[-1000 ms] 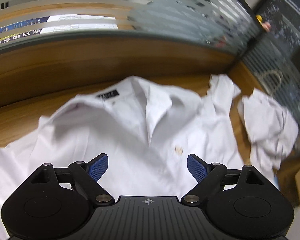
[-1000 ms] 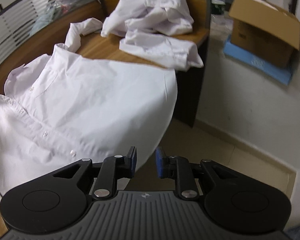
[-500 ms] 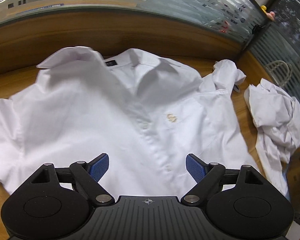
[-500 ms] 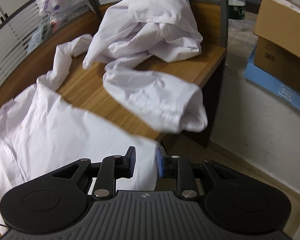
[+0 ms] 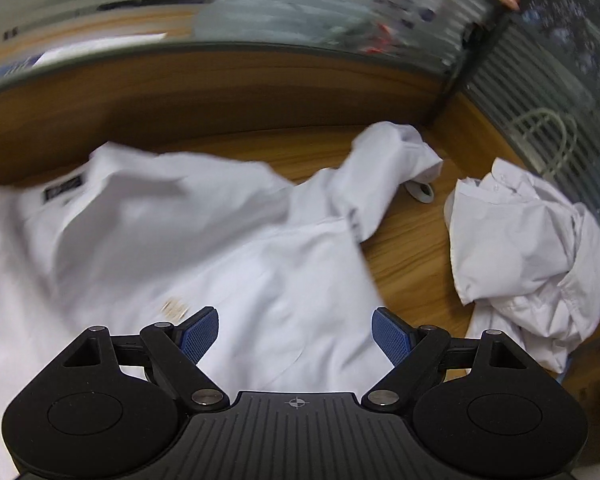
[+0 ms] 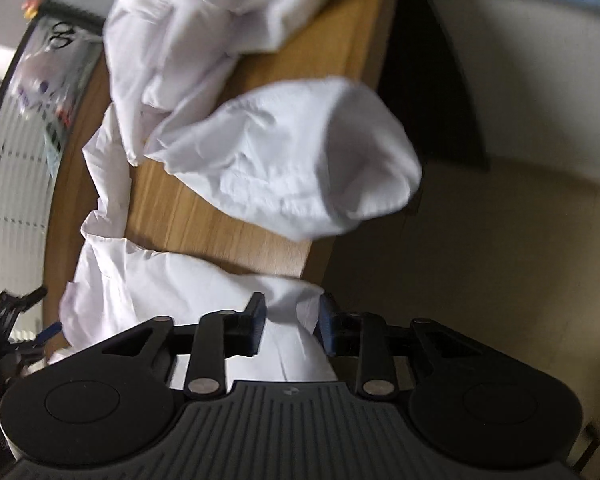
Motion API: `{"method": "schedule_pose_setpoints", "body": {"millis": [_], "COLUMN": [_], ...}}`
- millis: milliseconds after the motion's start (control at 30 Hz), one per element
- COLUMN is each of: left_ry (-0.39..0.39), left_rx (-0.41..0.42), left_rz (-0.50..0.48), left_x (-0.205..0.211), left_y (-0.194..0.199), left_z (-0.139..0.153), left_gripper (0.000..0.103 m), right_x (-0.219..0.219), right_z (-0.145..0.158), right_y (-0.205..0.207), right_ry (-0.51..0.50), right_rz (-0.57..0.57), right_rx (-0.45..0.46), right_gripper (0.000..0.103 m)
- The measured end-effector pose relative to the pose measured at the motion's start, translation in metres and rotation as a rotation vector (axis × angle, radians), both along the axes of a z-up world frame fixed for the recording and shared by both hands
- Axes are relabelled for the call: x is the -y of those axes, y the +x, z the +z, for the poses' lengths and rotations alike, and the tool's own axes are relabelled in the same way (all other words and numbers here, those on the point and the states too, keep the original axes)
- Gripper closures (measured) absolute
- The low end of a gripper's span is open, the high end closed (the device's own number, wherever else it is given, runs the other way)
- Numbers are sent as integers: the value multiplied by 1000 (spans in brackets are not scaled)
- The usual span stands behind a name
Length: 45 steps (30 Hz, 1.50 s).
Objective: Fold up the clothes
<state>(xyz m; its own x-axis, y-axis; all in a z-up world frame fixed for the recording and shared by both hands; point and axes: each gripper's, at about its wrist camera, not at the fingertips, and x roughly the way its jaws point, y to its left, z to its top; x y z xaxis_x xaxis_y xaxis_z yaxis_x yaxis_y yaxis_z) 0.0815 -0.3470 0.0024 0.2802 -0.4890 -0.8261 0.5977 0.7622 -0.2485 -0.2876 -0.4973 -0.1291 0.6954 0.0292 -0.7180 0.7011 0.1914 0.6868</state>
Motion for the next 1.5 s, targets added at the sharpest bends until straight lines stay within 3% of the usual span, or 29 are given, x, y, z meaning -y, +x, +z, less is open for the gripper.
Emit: {"method": "schedule_pose_setpoints", "body": {"millis": [100, 167, 200, 233, 467, 567, 633, 733, 900, 1067, 1133, 1300, 1400, 1500], "left_ry": [53, 79, 92, 105, 246, 312, 332, 313, 295, 289, 284, 283, 279, 277], "left_rx": [45, 59, 61, 62, 81, 102, 121, 127, 111, 111, 106, 105, 99, 107], "left_rz": [-59, -96, -105, -113, -179, -204, -201, -168, -111, -101, -104, -110, -110, -123], "left_x": [36, 56, 65, 74, 122, 134, 136, 133, 127, 126, 127, 136, 137, 138], "left_y": [7, 14, 18, 22, 49, 54, 57, 65, 73, 73, 72, 72, 73, 71], "left_z": [-6, -13, -17, -20, -54, -70, -76, -77, -73, -67, -65, -63, -64, -62], "left_gripper": [17, 17, 17, 17, 20, 28, 47, 67, 75, 82, 83, 83, 83, 90], "right_x": [-2, -5, -7, -8, -34, -51, -62, -71, -72, -59, -48, -23, -13, -9], "right_z": [-9, -7, -6, -6, 22, 36, 42, 41, 28, 10, 2, -22, -36, -49], "right_y": [2, 3, 4, 4, 5, 11, 21, 34, 45, 42, 28, 2, 1, 0], "right_ry": [50, 50, 50, 50, 1, -45, -78, -110, -126, -78, -23, 149, 232, 314], "right_rz": [-14, -22, -26, -29, -17, 45, 115, 212, 256, 171, 83, -143, -209, -277], "right_rx": [41, 66, 78, 90, 141, 138, 120, 88, 52, 43, 78, 169, 201, 207], "right_gripper": [68, 80, 96, 99, 101, 101, 101, 101, 99, 89, 76, 73, 73, 75]}}
